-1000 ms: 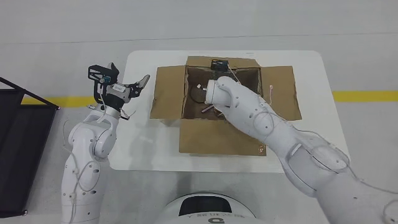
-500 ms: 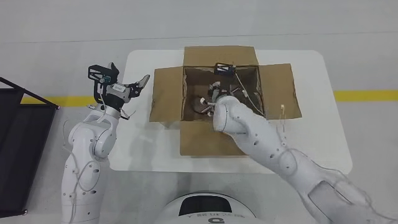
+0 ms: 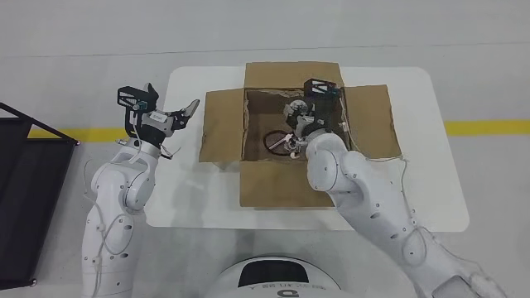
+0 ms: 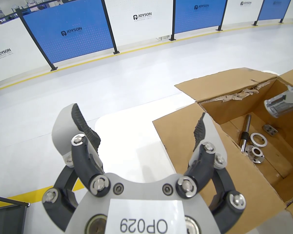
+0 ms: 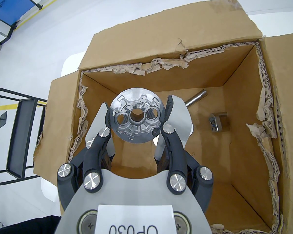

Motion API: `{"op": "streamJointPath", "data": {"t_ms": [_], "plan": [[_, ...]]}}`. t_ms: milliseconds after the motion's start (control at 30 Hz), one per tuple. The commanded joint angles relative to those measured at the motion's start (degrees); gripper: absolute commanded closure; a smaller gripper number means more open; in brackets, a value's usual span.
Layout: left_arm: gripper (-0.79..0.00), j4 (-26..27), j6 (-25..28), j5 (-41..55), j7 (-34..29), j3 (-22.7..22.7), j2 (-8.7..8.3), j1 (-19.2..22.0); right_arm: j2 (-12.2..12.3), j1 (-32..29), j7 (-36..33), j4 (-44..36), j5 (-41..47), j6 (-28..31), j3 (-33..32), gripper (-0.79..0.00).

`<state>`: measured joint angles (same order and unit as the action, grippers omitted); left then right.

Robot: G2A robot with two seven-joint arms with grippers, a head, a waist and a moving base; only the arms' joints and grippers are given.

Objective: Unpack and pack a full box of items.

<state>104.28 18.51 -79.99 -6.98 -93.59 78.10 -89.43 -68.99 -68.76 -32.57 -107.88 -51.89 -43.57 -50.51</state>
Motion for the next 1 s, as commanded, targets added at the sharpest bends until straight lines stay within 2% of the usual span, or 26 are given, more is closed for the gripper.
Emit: {"op": "streamJointPath", "data": {"t_ms": [0, 133, 300, 433, 500, 633, 733, 867, 967], "plan": [[-0.785, 0.00, 0.00, 0.00, 0.00, 0.00, 0.00, 0.00, -0.19, -0.93, 2.86, -0.35, -0.07, 0.10, -0.42, 0.000], [-0.785, 0.00, 0.00, 0.00, 0.00, 0.00, 0.00, 0.00, 0.58, -8.35, 6.76, -12.08, 6.44, -0.56, -10.38, 0.000], [-0.785, 0.00, 0.00, 0.00, 0.00, 0.00, 0.00, 0.00, 2.13, -25.39, 11.83, -26.19, 11.63, 1.92, -28.49, 0.000], [-0.785, 0.00, 0.00, 0.00, 0.00, 0.00, 0.00, 0.00, 1.78, -36.05, 18.29, -26.77, 21.76, 6.04, -42.05, 0.000], [-0.785, 0.00, 0.00, 0.00, 0.00, 0.00, 0.00, 0.00, 1.44, -40.16, 20.29, -26.38, 25.69, 5.93, -47.43, 0.000], [-0.785, 0.00, 0.00, 0.00, 0.00, 0.00, 0.00, 0.00, 1.01, -44.11, 21.09, -22.98, 30.21, 6.37, -53.91, 0.000], [-0.785, 0.00, 0.00, 0.00, 0.00, 0.00, 0.00, 0.00, 1.10, -45.21, 18.30, -20.21, 30.32, 5.61, -56.53, 0.000], [-0.785, 0.00, 0.00, 0.00, 0.00, 0.00, 0.00, 0.00, 1.77, -45.02, 11.22, -16.87, 26.89, 3.67, -58.40, 0.000], [-0.785, 0.00, 0.00, 0.00, 0.00, 0.00, 0.00, 0.00, 2.64, -43.42, 4.87, -14.11, 21.12, 1.63, -58.41, 0.000]]}}
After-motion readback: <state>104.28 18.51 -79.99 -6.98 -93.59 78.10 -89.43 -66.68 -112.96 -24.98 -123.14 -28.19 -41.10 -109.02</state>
